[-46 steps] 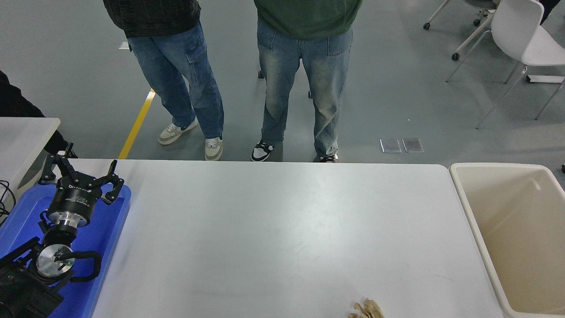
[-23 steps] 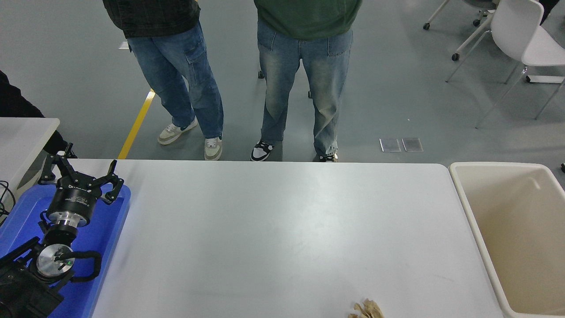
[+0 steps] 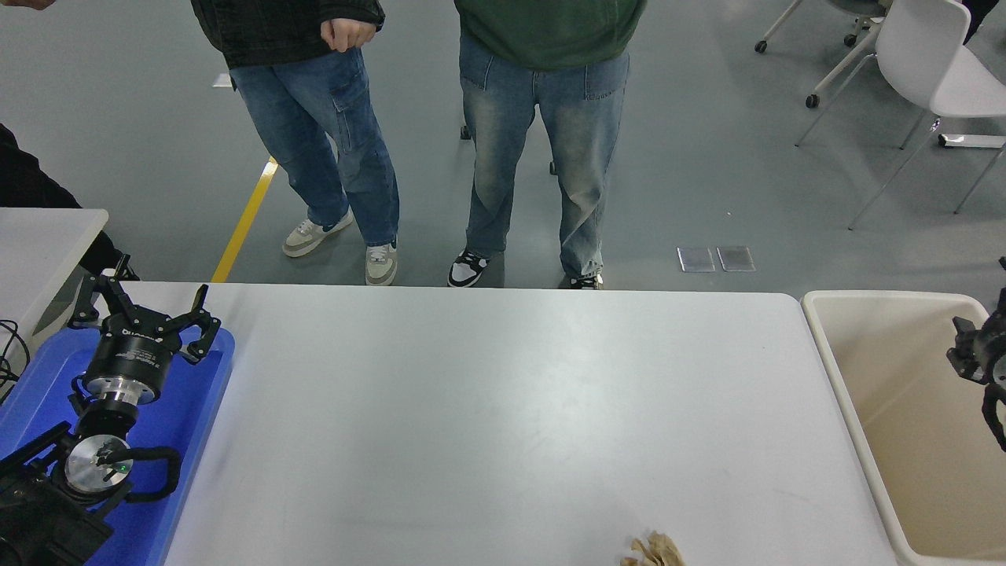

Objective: Clean the table surface

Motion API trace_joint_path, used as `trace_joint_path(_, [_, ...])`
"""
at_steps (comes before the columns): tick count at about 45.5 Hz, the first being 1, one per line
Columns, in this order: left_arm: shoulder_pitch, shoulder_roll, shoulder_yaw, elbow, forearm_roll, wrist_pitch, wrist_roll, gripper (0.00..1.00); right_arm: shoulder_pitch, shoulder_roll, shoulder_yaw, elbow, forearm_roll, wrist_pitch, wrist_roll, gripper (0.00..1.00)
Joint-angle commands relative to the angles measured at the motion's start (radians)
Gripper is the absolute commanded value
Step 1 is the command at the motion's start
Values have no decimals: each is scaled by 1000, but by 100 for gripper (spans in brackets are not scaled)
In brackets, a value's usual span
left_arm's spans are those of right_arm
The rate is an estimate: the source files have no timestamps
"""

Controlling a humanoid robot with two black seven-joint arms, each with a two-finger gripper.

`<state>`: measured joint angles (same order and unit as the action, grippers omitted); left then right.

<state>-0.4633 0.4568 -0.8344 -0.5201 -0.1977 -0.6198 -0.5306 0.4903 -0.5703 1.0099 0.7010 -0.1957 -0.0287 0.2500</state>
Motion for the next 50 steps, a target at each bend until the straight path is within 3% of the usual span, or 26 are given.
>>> trace_joint_path(1, [0, 0, 0, 0, 0, 0, 0, 100, -30, 122, 96, 61, 137, 213, 15, 100])
trace_joint_path(14, [0, 0, 0, 0, 0, 0, 0, 100, -12, 260, 76, 22, 110, 285, 141, 100])
trace_joint_path(23, [0, 0, 0, 0, 0, 0, 0, 100, 60, 313, 15, -141, 52, 282, 253, 100])
trace_joint_path(50, [0, 0, 0, 0, 1, 0, 0, 100, 65, 319, -1, -143, 48, 282, 267, 100])
